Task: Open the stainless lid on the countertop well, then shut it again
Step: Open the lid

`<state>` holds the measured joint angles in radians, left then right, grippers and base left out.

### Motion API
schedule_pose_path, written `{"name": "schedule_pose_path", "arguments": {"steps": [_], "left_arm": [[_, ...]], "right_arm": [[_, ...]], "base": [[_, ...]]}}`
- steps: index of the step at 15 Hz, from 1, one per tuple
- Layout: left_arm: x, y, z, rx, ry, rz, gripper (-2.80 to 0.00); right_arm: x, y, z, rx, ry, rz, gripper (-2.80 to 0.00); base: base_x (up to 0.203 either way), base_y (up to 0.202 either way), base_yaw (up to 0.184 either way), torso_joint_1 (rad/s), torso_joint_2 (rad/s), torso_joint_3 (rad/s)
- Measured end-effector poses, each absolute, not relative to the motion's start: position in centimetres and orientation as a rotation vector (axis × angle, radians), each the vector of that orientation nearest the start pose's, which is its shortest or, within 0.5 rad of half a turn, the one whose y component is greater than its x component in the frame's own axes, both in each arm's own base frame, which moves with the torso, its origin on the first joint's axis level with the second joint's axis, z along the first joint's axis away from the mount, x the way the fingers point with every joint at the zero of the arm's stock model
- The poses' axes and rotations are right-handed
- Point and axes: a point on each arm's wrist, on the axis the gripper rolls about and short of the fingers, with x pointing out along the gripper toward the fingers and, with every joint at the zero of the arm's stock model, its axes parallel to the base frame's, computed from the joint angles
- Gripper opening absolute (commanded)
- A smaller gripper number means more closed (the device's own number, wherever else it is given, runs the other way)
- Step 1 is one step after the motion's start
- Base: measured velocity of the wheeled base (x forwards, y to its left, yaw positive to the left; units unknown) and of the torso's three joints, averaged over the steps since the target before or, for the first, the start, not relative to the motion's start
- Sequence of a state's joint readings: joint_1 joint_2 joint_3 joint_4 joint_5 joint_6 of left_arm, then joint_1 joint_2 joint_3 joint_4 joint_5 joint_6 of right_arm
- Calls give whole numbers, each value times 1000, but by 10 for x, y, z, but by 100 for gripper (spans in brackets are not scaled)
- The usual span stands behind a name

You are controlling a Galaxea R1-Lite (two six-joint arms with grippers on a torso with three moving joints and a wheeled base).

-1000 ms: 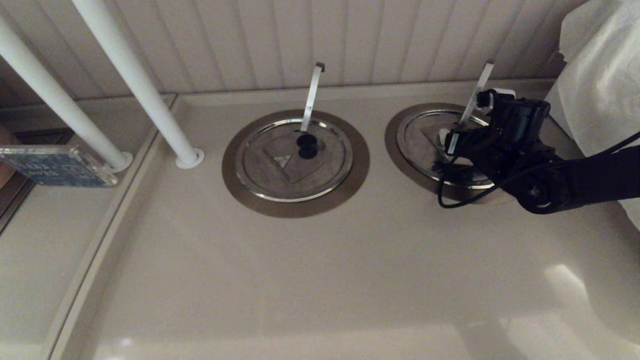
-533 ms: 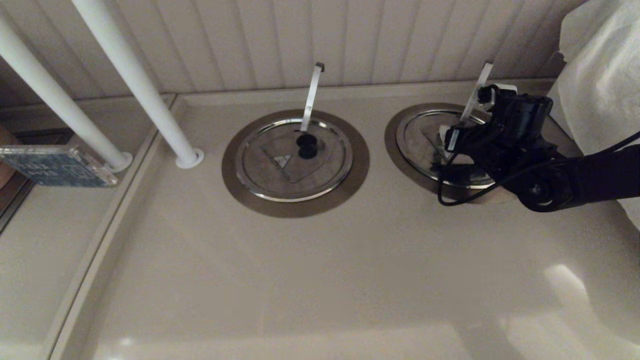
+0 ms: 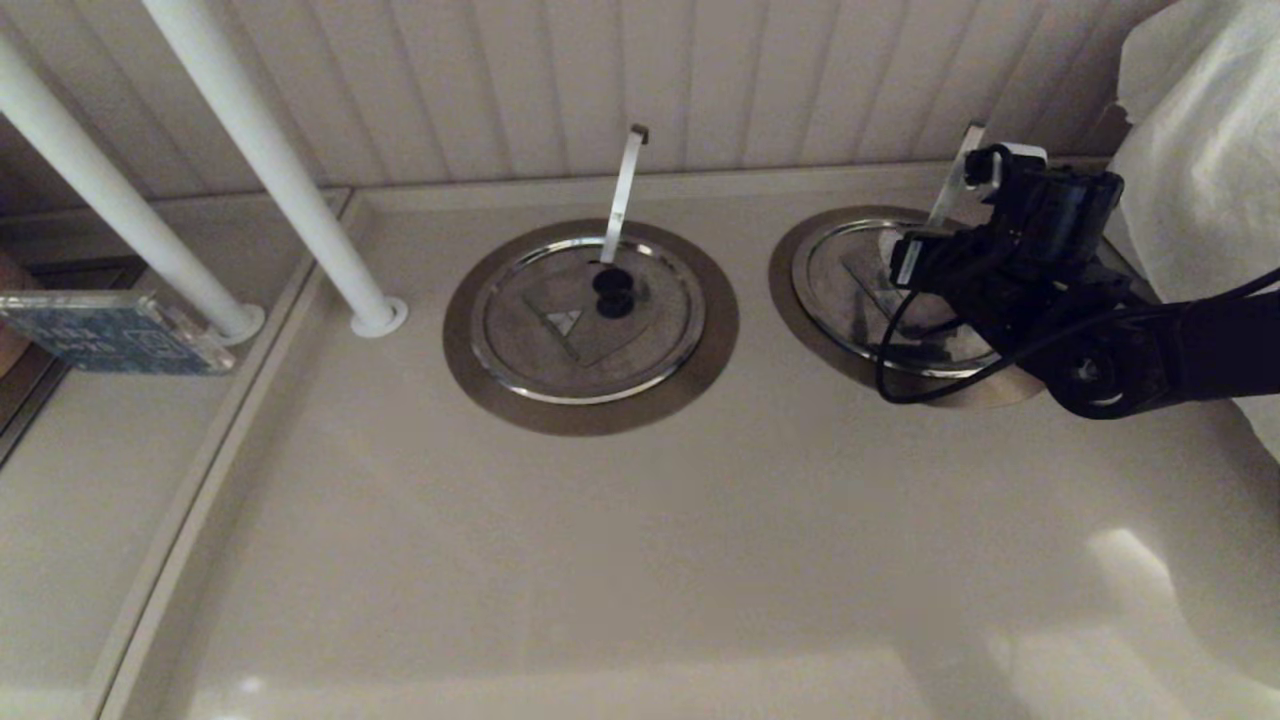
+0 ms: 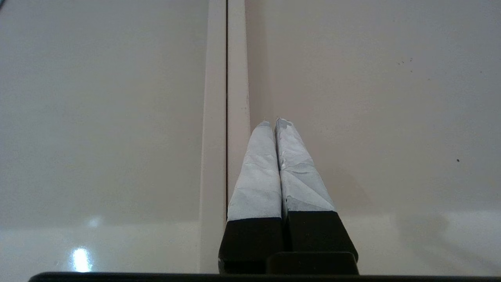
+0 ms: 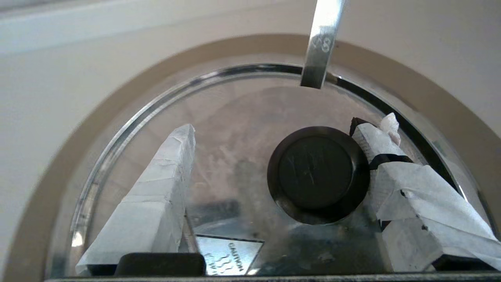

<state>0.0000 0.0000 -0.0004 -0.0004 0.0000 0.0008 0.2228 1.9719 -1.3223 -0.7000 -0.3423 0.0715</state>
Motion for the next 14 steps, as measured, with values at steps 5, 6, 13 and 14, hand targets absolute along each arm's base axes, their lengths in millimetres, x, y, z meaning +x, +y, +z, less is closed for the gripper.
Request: {"name": "schedule_pose_path", "arguments": {"steps": [5, 6, 13, 14], "left_arm": [[-23, 0, 76, 0, -1, 0, -280], [-23, 0, 76, 0, -1, 0, -280], [-23, 0, 76, 0, 0, 0, -280], [-23, 0, 76, 0, 0, 0, -280]], "right_arm": [[384, 95, 246, 96, -80, -102, 0], [382, 98, 249, 98, -85, -96, 0], [372, 113, 255, 103, -98, -64, 0], [372, 114, 255, 103, -98, -62, 0]], "base": [[0, 0, 0, 0, 0, 0], [0, 0, 0, 0, 0, 0], [0, 0, 0, 0, 0, 0], [0, 0, 0, 0, 0, 0]]}}
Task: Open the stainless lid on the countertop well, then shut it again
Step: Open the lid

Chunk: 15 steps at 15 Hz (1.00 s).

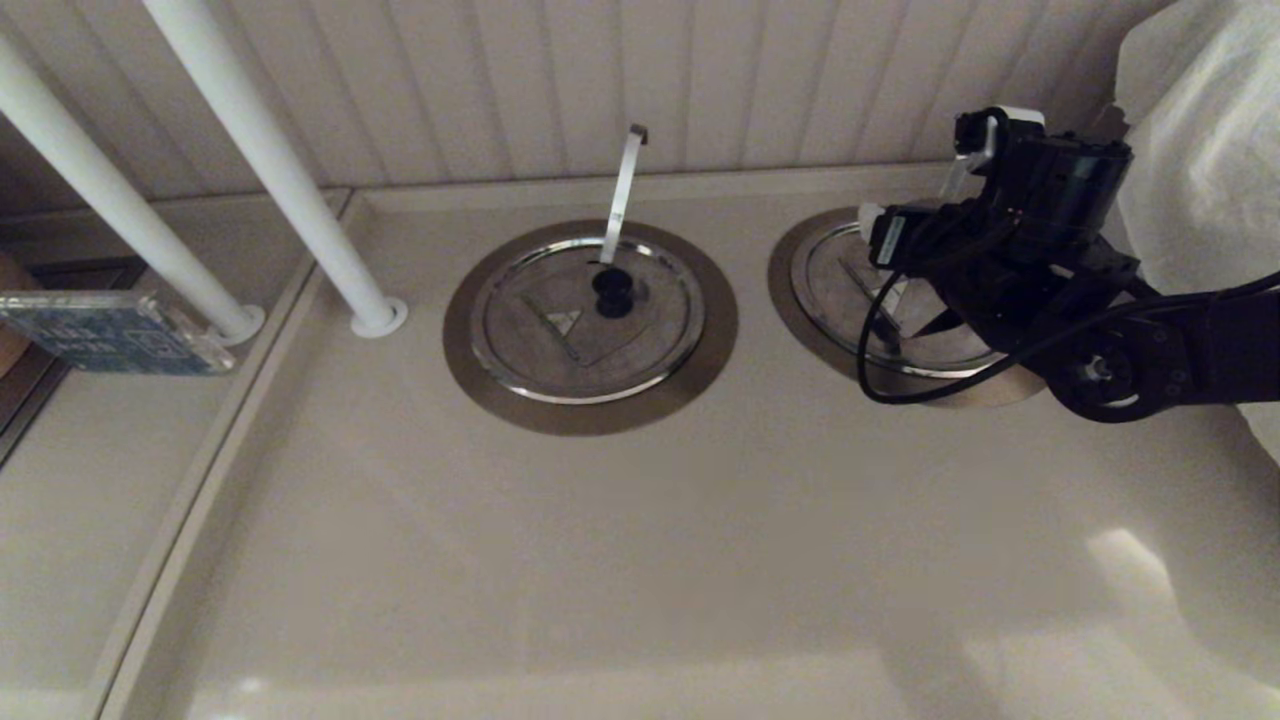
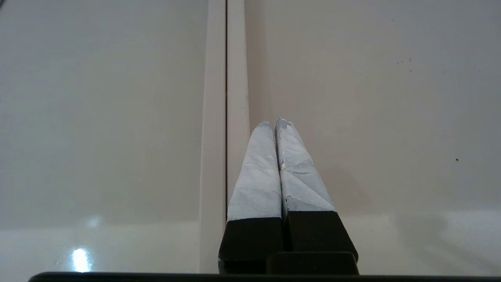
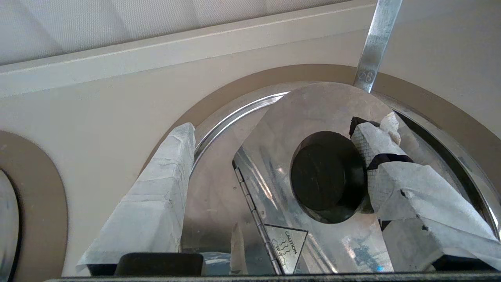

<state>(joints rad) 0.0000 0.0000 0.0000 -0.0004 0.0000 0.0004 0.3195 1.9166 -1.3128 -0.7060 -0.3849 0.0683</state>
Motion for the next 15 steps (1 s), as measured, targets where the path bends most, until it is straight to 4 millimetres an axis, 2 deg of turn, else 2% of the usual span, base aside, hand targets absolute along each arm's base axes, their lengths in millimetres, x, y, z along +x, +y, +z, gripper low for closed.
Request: {"name": "schedule_pose_path", "arguments": {"steps": [15], "left_arm": [[-23, 0, 76, 0, -1, 0, -280]], "right_arm": [[343, 163, 233, 92, -65, 56, 0]], "base": [[0, 0, 0, 0, 0, 0]]}}
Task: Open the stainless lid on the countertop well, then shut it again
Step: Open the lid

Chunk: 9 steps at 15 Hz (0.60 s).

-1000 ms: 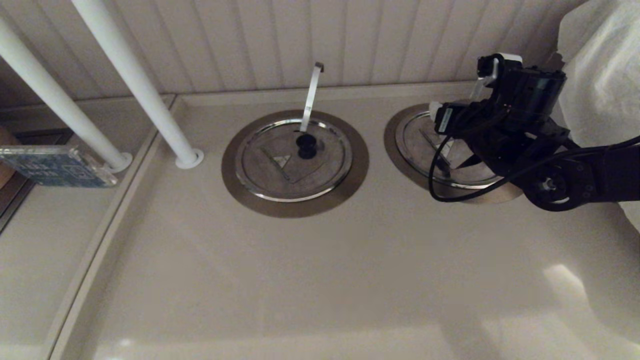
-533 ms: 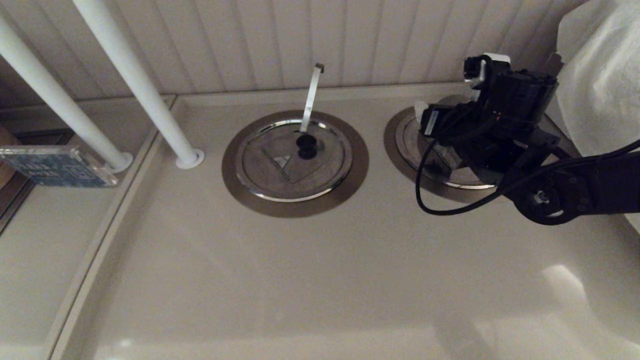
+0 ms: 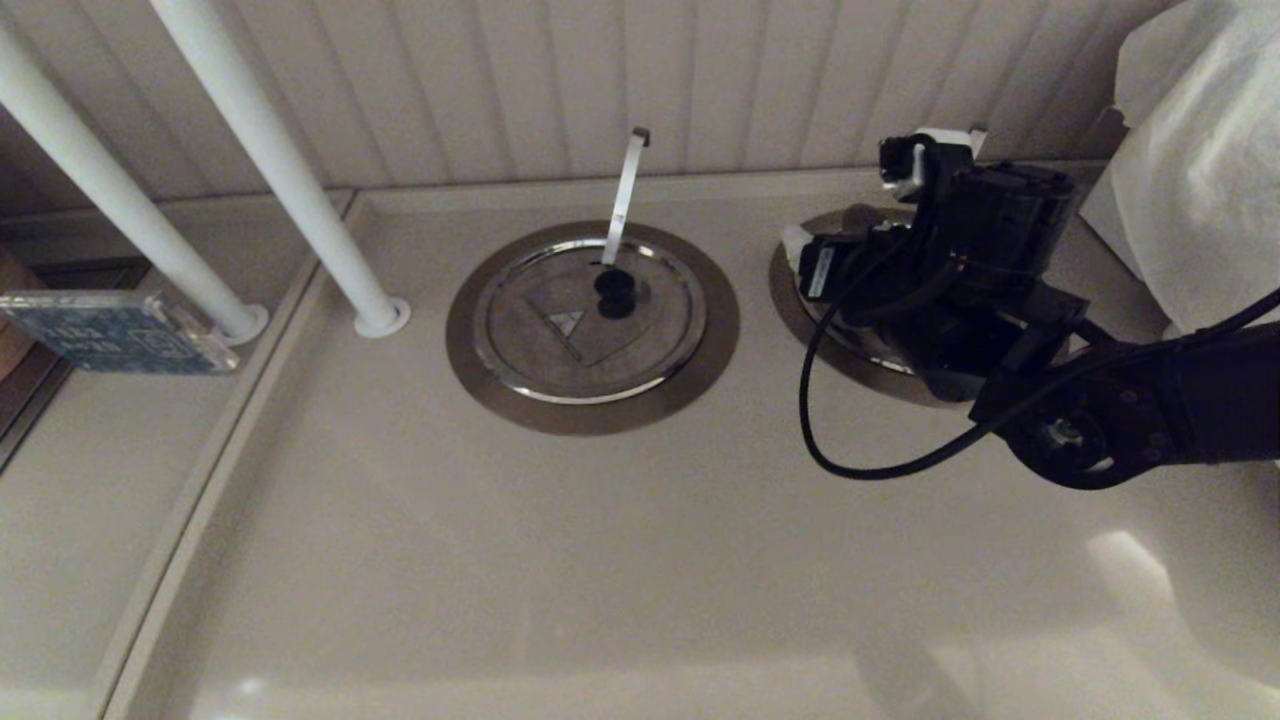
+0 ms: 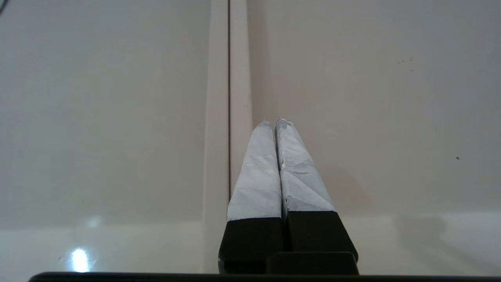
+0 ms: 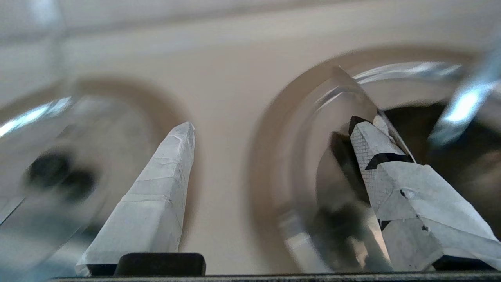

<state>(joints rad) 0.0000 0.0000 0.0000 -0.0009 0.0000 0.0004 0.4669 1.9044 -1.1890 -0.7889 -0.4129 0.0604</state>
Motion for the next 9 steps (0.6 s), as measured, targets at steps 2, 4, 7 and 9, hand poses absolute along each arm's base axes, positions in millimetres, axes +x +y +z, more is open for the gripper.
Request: {"name": "schedule_pose_path", "arguments": {"steps": [2, 4, 7, 9], "left_arm": [[-23, 0, 76, 1, -1, 0, -280], [-23, 0, 76, 1, -1, 0, -280], [-23, 0, 76, 0, -1, 0, -280], [-23, 0, 76, 0, -1, 0, -280]], "right_arm": [[333, 174, 228, 85, -41, 90, 0], [323, 182, 227, 82, -28, 119, 0], [304, 190, 234, 86, -32, 163, 0], [290, 194, 241, 92, -44, 197, 0]], "base": [[0, 0, 0, 0, 0, 0], [0, 0, 0, 0, 0, 0], [0, 0, 0, 0, 0, 0], [0, 0, 0, 0, 0, 0]]}}
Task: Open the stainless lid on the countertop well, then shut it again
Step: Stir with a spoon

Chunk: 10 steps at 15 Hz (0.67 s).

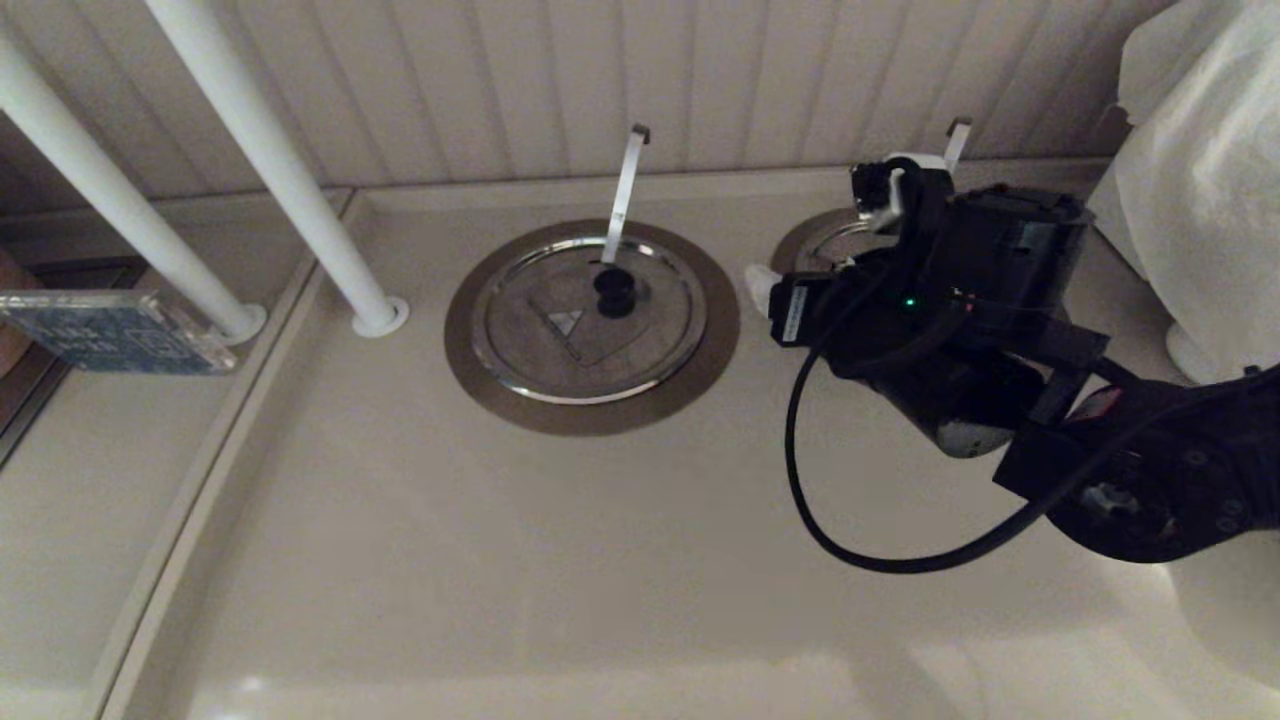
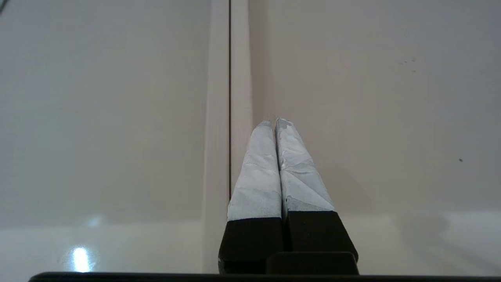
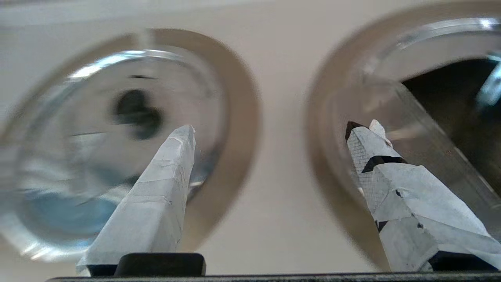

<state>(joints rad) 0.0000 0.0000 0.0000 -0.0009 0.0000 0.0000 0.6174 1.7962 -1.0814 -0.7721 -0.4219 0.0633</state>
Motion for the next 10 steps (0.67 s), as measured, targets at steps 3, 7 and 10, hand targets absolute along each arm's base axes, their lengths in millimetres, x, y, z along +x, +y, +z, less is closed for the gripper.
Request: {"name": "schedule_pose_path", "arguments": {"steps": [3, 7, 10], "left_arm": [[-23, 0, 76, 1, -1, 0, -280], [-23, 0, 76, 0, -1, 0, -280], [-23, 0, 76, 1, -1, 0, -280]], "right_arm": [[280, 195, 244, 85, -39, 214, 0], [281, 185, 255, 84, -44, 191, 0], [315, 136, 278, 87, -64, 24, 0]], "base": [[0, 0, 0, 0, 0, 0], [0, 0, 0, 0, 0, 0], [0, 0, 0, 0, 0, 0]]}}
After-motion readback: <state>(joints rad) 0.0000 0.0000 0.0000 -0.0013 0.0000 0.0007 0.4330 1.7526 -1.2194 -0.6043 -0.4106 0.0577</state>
